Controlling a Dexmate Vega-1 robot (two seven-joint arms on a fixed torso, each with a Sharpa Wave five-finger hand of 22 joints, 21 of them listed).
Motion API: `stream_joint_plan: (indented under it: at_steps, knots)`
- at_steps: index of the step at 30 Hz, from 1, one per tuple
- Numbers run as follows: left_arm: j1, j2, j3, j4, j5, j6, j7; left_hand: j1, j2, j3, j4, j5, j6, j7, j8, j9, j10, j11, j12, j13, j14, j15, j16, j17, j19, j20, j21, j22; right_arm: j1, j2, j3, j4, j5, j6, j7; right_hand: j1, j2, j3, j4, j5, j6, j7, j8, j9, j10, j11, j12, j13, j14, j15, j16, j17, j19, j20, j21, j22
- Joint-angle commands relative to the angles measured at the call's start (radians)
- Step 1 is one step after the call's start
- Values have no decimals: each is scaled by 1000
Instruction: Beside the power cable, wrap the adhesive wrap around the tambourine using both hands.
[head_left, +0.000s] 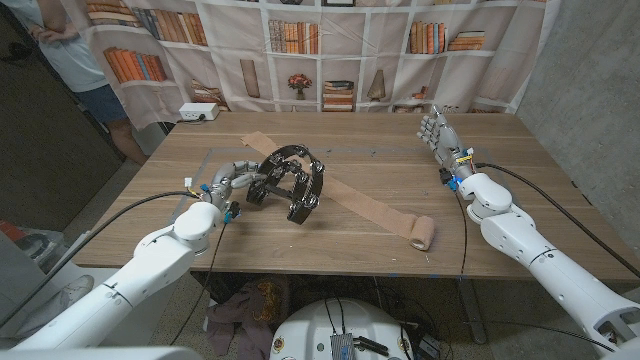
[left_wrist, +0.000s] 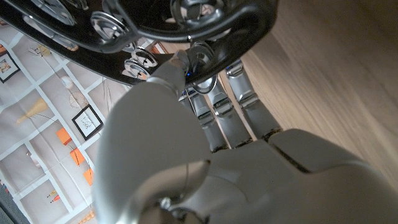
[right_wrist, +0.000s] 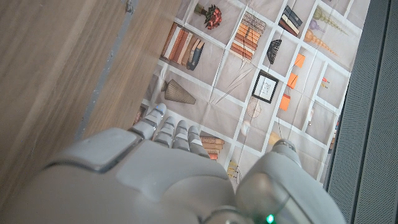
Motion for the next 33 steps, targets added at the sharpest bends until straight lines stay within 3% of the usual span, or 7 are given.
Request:
stream_joint_plan:
  at_steps: [1,16,20,33]
  knots:
    - [-30,-15,26,-14,21,27,30,23,31,35,27,8,0,2,0,4,2,-7,-1,5,55,-78,6,6,10,-96,8,-2,-21,-30,9,-27,11,-11,13,6,11,-2,-3,-1,-7,2,5,4,1,-5,7,0,-3,-3,4,5,12,-1,-2,4]
    - [-77,-72,39,50,18,-37,28,19,30,39,29,8,-2,0,-3,5,6,-5,-4,8,56,-78,6,7,10,-96,17,-15,-27,-20,11,-30,6,-3,-5,9,13,-2,-5,-1,-8,3,5,5,4,-4,8,0,0,2,4,4,14,2,-1,4]
    - [-85,-75,43,62,29,-46,31,17,29,41,30,8,-3,-1,-4,6,7,-3,-5,10,56,-78,5,8,9,-96,20,-20,-42,-33,12,-52,4,-8,-5,12,14,-2,-7,-1,-10,3,4,5,12,-7,11,0,6,1,6,4,35,5,6,4]
    - [-88,-78,53,42,46,-28,47,14,28,44,31,8,-3,-3,-5,7,7,-4,-9,12,58,-79,5,10,8,-95,27,-30,-60,-88,5,-100,-22,-36,18,31,17,3,-19,0,-32,1,-2,5,23,-11,14,1,14,-7,7,4,44,10,6,4]
